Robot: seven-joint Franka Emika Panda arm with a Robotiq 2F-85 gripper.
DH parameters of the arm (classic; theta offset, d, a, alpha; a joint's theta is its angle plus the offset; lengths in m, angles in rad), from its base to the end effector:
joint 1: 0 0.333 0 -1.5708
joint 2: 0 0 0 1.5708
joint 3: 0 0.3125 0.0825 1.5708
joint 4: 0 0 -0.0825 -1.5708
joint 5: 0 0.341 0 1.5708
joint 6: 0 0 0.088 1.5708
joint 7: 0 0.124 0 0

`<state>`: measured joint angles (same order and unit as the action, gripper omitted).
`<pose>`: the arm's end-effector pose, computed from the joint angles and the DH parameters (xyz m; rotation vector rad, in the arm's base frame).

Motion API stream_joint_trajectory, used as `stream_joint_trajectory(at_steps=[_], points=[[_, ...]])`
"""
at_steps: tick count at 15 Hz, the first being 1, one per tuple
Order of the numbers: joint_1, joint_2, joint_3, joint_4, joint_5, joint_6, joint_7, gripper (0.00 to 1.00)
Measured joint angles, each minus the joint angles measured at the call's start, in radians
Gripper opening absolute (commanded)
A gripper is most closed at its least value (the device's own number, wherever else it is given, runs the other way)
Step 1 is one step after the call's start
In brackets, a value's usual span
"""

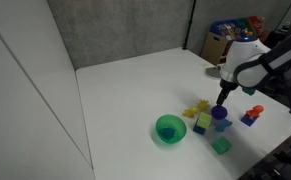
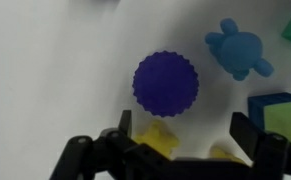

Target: Push the ball closer to the blocks

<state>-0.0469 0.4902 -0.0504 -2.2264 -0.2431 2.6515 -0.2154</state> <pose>0.5129 -0.0464 0.1637 2.9758 0.5136 -0.1300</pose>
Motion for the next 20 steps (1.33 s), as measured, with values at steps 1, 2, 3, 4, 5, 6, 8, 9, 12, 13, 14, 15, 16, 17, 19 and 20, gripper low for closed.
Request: stream_joint_trajectory(at_steps=[1,2,3,4,5,6,8,9,12,13,14,15,16,17,19,20], points=[[0.000,-0.025,0.011,-0.002,0.003,-0.028,0.000,1.00],[0.000,-0.051,0.020,-0.003,0.009,-0.060,0.000,1.00],[0.000,-0.077,0.028,-0.003,0.018,-0.093,0.000,1.00],[0.001,-0.104,0.034,-0.004,0.023,-0.129,0.000,1.00],[0.001,-0.129,0.039,-0.004,0.028,-0.163,0.000,1.00],[0.002,-0.155,0.043,-0.005,0.032,-0.198,0.000,1.00],[0.005,-0.209,0.045,-0.010,0.037,-0.263,0.003,1.00],[0.006,-0.242,0.045,-0.015,0.037,-0.293,0.011,1.00],[0.008,-0.351,0.045,-0.044,0.038,-0.363,0.049,1.00],[0.009,-0.389,0.045,-0.057,0.041,-0.379,0.063,1.00],[0.009,-0.429,0.045,-0.072,0.050,-0.395,0.075,1.00],[0.009,-0.470,0.045,-0.088,0.064,-0.412,0.085,1.00],[0.009,-0.511,0.045,-0.102,0.080,-0.428,0.096,1.00],[0.009,-0.551,0.045,-0.117,0.102,-0.443,0.106,1.00],[0.009,-0.639,0.044,-0.142,0.159,-0.476,0.128,1.00],[0.009,-0.683,0.044,-0.154,0.180,-0.490,0.140,1.00]])
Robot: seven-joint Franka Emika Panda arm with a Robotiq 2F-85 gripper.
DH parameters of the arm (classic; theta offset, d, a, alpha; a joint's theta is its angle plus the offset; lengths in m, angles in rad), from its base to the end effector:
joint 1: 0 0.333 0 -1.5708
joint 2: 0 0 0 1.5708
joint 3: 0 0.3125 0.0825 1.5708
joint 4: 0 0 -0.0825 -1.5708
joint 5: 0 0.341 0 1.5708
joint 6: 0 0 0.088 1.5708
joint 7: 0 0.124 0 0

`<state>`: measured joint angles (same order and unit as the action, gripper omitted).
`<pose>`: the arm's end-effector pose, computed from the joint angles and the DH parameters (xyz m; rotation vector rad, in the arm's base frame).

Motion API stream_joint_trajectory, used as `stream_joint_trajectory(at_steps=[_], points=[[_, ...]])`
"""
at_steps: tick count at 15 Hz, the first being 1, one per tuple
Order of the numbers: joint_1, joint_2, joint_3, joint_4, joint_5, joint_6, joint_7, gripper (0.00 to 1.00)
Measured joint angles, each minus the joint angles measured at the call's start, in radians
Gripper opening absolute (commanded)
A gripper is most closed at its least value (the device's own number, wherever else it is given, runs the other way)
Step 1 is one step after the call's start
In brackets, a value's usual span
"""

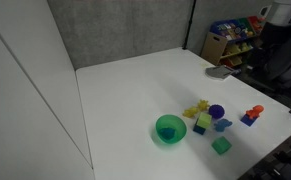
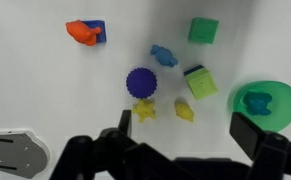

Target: Push the ball closer to the blocks

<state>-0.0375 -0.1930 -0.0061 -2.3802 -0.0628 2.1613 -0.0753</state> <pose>0.4312 -0.0222 0.3995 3.0906 0.1043 -0.0446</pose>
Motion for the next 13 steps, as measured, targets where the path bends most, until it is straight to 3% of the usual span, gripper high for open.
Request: stream_joint_trajectory(at_steps=[7,13], points=[[0.000,-0.277,-0.001,-0.061,0.061,-0.089,0.069,1.00],[-0.001,-0.343,-0.001,-0.073,0.058,-0.126,0.078,1.00]])
